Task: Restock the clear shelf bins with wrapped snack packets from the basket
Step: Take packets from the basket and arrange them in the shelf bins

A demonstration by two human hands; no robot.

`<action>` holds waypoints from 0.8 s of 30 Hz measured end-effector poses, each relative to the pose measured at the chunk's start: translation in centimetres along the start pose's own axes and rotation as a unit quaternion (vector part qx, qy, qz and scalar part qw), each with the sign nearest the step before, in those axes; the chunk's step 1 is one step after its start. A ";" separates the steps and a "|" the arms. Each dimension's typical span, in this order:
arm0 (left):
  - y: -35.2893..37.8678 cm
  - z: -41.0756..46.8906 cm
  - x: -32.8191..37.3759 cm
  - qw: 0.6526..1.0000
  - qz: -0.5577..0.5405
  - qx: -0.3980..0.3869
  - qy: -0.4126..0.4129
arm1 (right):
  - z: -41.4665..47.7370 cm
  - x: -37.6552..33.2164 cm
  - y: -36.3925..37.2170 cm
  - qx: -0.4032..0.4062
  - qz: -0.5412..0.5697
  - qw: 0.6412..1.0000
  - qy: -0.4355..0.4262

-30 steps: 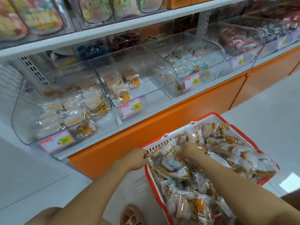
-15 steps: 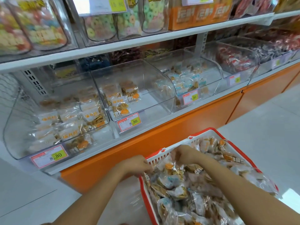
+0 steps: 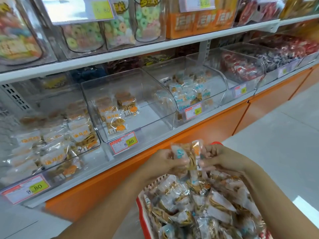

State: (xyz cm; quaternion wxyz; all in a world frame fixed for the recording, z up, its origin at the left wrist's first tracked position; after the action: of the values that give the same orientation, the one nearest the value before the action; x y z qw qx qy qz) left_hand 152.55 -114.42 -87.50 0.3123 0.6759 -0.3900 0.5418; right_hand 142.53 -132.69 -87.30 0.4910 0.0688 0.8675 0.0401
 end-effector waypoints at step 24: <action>-4.2 3.8 7.5 0.844 0.388 0.290 0.230 | 3.8 -20.3 -6.1 0.240 -0.241 0.928 -0.152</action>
State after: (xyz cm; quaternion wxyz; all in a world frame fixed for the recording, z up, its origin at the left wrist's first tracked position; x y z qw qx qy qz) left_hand 158.83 -116.92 -81.05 -0.0536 0.3850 -0.3625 0.8471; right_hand 155.61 -141.96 -72.91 0.5805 -0.0213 0.7567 -0.2999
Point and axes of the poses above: each hand's wrist, its own z-axis towards the middle knuckle, its own y-axis out of the palm, x = y × z, the point moved 2 cm from there along z, towards the middle knuckle, and after that the axes turned 10 degrees about y, right-handed, at the moved point
